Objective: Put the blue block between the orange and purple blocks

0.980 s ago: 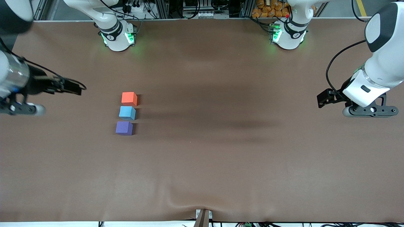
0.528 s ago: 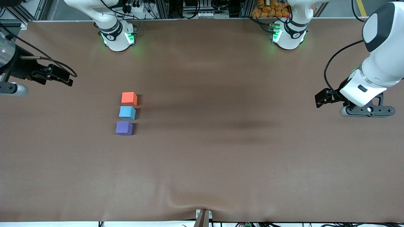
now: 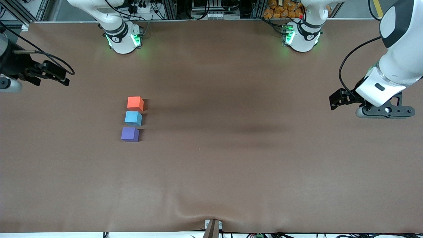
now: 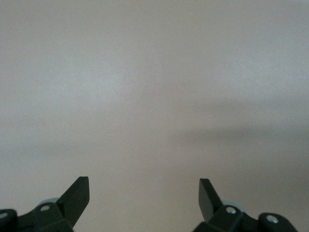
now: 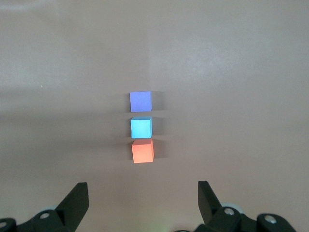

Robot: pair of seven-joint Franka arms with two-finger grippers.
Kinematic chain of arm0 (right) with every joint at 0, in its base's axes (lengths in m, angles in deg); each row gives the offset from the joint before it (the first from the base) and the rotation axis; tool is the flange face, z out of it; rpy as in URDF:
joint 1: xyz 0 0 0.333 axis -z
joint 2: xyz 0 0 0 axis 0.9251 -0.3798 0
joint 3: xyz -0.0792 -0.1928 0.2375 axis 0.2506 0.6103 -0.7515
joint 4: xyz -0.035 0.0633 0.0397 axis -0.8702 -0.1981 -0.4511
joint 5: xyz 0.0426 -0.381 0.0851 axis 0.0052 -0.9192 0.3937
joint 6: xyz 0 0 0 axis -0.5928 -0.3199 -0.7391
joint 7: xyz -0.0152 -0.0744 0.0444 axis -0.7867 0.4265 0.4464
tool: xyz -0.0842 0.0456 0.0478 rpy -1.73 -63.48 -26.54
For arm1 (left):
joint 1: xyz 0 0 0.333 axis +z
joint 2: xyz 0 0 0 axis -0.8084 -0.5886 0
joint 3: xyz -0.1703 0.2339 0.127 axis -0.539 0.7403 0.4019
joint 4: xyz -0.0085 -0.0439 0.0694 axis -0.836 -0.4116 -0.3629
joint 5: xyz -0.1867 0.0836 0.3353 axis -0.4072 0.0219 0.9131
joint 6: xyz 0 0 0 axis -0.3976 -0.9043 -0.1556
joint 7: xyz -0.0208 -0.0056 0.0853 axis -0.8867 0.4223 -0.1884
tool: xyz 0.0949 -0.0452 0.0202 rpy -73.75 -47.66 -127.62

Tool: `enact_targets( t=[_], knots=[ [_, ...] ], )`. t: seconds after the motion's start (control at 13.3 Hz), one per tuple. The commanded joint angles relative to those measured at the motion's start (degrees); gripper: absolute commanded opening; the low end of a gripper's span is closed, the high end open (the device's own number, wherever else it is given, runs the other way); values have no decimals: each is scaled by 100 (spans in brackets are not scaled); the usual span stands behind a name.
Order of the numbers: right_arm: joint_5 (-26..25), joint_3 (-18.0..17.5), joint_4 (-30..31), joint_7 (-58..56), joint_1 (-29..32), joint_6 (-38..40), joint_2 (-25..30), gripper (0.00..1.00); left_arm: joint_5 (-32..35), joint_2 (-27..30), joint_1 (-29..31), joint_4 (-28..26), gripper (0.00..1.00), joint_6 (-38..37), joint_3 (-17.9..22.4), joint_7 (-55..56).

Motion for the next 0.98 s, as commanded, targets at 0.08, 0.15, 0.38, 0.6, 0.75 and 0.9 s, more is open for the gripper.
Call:
enact_targets(
  t=[0.08,0.15,0.38,0.6,0.75,0.9],
  knots=[
    [-92,-111,52,-64,117,197,84,100,-152,746,83,-698,100,8,-14,-65],
    [-92,-102,122,-73,109,171,119,100,-152,844,83,-769,100,0,-14,-65],
    [-40,-94,140,-73,143,179,128,100,-152,941,127,-796,100,-176,13,-441],
    [-30,-93,140,-73,117,179,137,100,-126,863,206,-648,100,-185,30,-802],
    [-30,-93,149,-82,100,179,155,100,-108,774,198,-411,100,-290,30,-785],
    [-39,-93,158,-90,91,197,155,100,-73,695,198,-243,100,-430,30,-785]
  ],
)
